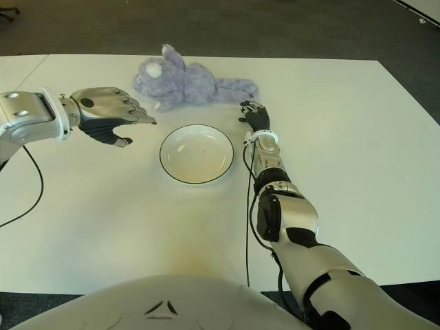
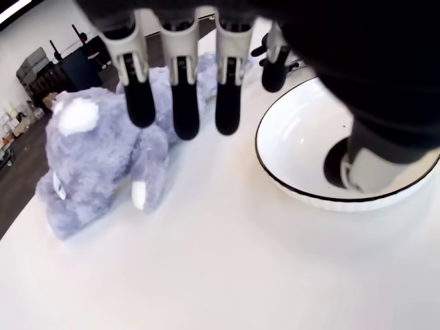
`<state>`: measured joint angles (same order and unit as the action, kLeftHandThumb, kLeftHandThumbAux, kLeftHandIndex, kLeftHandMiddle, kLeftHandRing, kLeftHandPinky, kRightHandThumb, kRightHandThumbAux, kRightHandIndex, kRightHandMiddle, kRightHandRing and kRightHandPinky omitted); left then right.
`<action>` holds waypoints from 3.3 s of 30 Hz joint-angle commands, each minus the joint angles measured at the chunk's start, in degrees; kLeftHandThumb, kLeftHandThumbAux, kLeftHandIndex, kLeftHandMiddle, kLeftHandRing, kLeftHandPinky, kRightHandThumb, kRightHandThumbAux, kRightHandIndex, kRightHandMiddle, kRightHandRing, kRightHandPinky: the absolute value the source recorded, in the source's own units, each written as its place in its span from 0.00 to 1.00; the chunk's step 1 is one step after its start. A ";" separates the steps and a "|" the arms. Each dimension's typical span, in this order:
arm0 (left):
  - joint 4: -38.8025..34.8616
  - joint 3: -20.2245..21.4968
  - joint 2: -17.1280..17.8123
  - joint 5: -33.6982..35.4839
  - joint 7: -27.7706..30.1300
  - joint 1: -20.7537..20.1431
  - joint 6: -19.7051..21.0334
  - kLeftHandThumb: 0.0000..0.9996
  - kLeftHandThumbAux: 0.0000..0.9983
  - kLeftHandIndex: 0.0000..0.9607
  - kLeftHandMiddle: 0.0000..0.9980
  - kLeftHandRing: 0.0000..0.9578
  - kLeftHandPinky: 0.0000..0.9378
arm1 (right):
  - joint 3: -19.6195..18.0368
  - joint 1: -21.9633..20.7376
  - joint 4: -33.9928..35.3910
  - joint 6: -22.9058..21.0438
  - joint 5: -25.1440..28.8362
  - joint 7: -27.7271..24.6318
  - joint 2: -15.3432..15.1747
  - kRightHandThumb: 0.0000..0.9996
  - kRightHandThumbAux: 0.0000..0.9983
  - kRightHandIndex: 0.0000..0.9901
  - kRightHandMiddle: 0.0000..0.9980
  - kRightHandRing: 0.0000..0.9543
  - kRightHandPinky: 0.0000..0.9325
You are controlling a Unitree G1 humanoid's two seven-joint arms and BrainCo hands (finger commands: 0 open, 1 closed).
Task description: Put the doll into the plate.
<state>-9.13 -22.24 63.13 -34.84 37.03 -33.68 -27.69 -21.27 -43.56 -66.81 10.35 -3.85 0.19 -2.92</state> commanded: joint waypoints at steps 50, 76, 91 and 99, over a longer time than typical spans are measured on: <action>83.04 -13.36 -40.49 -19.51 -52.59 -33.14 13.10 0.37 0.49 0.01 0.04 0.05 0.08 | -0.62 13.48 -9.31 6.88 0.46 6.10 3.52 0.68 0.74 0.40 0.14 0.09 0.07; 89.78 -12.19 -51.63 -15.09 -53.47 -23.30 20.65 0.27 0.49 0.00 0.00 0.00 0.00 | -1.15 14.53 -9.38 8.66 1.25 5.14 3.55 0.69 0.74 0.40 0.16 0.11 0.08; 90.37 -13.05 -53.79 -15.01 -48.68 -15.94 23.90 0.08 0.49 0.00 0.00 0.00 0.00 | -0.80 14.89 -9.29 9.14 1.00 5.48 3.46 0.69 0.74 0.40 0.16 0.12 0.11; 90.52 -17.11 -52.60 -18.79 -48.83 -14.83 25.17 0.06 0.53 0.00 0.00 0.00 0.00 | -1.39 15.21 -9.15 9.63 1.69 5.32 3.44 0.69 0.74 0.40 0.17 0.13 0.12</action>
<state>78.60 -36.12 10.61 -50.99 -17.68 -55.86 -3.47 -21.40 -42.58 -65.76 12.79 -3.83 1.12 -2.68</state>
